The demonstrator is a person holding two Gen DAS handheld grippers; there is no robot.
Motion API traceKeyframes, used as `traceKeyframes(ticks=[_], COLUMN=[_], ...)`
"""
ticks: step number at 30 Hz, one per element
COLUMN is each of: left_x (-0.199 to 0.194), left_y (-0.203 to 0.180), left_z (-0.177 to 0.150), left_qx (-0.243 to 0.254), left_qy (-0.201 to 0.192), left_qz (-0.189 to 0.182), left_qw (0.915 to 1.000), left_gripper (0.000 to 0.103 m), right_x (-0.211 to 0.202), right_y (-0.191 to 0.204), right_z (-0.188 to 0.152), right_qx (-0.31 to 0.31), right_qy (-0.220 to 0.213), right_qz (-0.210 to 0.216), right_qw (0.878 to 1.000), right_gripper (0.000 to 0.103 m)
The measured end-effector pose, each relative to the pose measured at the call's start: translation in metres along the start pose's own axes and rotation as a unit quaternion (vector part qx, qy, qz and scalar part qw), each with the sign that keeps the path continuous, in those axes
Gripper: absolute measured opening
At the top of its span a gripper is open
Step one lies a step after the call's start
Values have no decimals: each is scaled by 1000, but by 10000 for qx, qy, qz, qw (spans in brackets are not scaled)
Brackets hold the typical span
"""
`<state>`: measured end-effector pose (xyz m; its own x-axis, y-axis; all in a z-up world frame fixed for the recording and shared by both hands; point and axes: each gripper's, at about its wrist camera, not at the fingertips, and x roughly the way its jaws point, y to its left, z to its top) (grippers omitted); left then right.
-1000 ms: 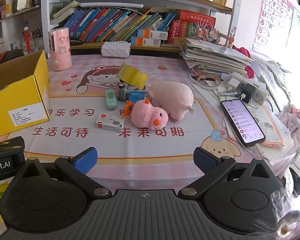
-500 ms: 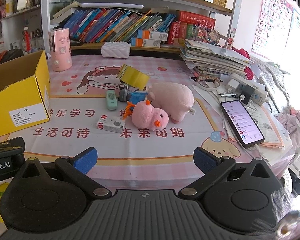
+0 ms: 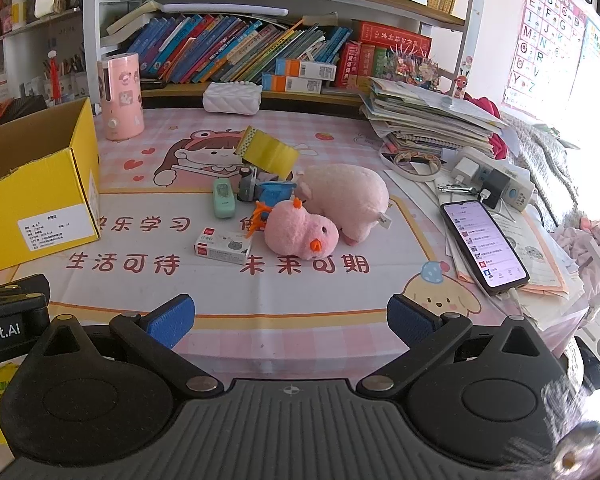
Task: Organize objects
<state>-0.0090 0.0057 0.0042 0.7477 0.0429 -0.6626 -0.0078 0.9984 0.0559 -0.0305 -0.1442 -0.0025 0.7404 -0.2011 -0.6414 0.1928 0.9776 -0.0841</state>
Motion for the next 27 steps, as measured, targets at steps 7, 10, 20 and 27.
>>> traceKeyframes(ticks=[7, 10, 20, 27], left_x=[0, 0, 0, 0], left_y=[0, 0, 0, 1], left_z=[0, 0, 0, 0], left_qx=[-3, -2, -5, 5], left_qy=[1, -1, 2, -17], left_qz=[-2, 1, 3, -2], left_qw=[10000, 10000, 10000, 10000], left_gripper=[103, 103, 103, 103], right_x=[0, 0, 0, 0], right_y=[0, 0, 1, -2], right_z=[0, 0, 0, 0], right_qx=[-3, -3, -3, 3], right_qy=[1, 0, 1, 3], right_qz=[-2, -2, 1, 1], right_qw=[10000, 10000, 10000, 10000], right_gripper=[103, 103, 103, 103])
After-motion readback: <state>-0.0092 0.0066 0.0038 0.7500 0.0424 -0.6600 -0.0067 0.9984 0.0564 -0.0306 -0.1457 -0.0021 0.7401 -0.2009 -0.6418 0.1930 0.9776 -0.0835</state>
